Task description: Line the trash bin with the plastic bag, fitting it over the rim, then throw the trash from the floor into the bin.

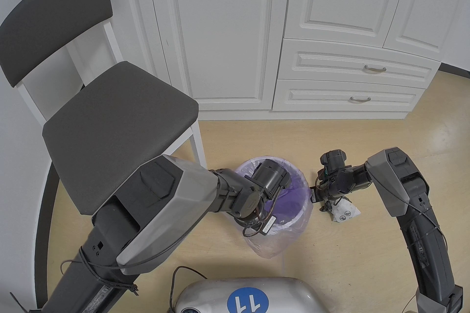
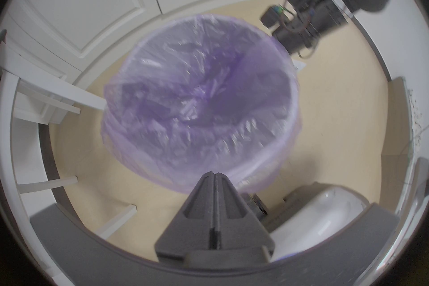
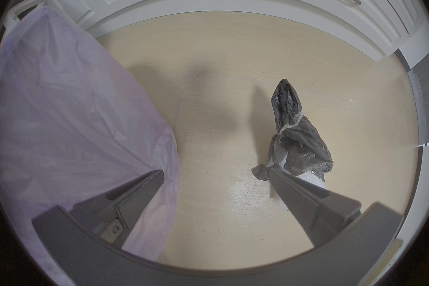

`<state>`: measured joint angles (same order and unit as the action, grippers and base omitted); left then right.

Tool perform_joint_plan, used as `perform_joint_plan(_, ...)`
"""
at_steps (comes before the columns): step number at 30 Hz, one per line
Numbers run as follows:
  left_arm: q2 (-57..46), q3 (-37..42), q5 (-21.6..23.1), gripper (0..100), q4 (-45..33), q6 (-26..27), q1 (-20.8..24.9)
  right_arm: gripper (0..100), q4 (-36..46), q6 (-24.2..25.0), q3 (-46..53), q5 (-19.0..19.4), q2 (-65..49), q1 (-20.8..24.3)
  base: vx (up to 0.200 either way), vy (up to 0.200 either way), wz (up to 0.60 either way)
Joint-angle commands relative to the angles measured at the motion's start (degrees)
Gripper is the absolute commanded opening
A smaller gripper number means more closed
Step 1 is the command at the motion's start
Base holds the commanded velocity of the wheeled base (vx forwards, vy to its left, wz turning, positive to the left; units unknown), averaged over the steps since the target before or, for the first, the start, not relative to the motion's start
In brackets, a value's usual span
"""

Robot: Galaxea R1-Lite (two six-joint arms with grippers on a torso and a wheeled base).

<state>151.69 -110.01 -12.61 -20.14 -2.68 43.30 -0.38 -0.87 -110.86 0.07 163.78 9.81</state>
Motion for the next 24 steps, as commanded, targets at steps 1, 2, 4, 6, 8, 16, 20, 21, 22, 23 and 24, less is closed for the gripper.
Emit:
perform_joint_plan(1,-4.4,7.3,2.1,0,0.3,0.1,1.7,100,-0.1,0.0,0.5,0.0,-0.3,0.0,0.000,0.000,0.00)
perform_joint_plan(2,-4.2,7.1,2.1,0,0.3,0.1,1.6,100,-0.1,0.0,0.6,0.0,-0.3,0.0,0.000,0.000,0.00)
perform_joint_plan(4,-3.8,6.7,2.1,0,0.3,0.1,1.3,100,-0.1,0.0,0.6,0.0,-0.3,-0.1,0.000,0.000,0.00)
perform_joint_plan(6,-2.9,5.9,2.1,0,0.5,0.0,1.0,100,-0.3,0.0,0.6,0.0,-0.3,-0.1,0.000,0.000,0.00)
perform_joint_plan(8,-2.9,5.2,2.1,0,0.6,0.0,0.6,100,-0.3,0.0,0.6,0.0,-0.3,-0.1,0.000,0.000,0.00)
perform_joint_plan(16,-0.6,-0.9,2.1,0,0.4,-0.1,0.0,100,-0.3,0.0,0.6,0.0,-0.3,-0.1,0.000,0.000,0.00)
perform_joint_plan(20,1.1,-2.5,2.1,0,-0.3,-0.2,-0.1,100,-0.3,0.0,0.6,0.0,-0.3,-0.1,0.000,0.000,0.00)
perform_joint_plan(21,1.5,-2.2,2.1,0,-0.3,-0.1,-0.1,100,-0.3,0.0,0.6,0.1,-0.3,-0.1,0.000,0.000,0.00)
perform_joint_plan(22,1.8,-1.5,2.1,0,-0.3,-0.1,0.2,100,-0.3,0.0,0.6,0.0,-0.3,-0.1,0.000,0.000,0.00)
perform_joint_plan(23,1.8,-1.3,2.1,0,-0.3,-0.1,0.3,100,-0.3,0.0,0.6,0.1,-0.3,-0.1,0.000,0.000,0.00)
perform_joint_plan(24,1.5,-0.4,2.1,0,-0.4,-0.1,0.5,100,-0.3,0.0,0.6,0.0,-0.3,-0.1,0.000,0.000,0.00)
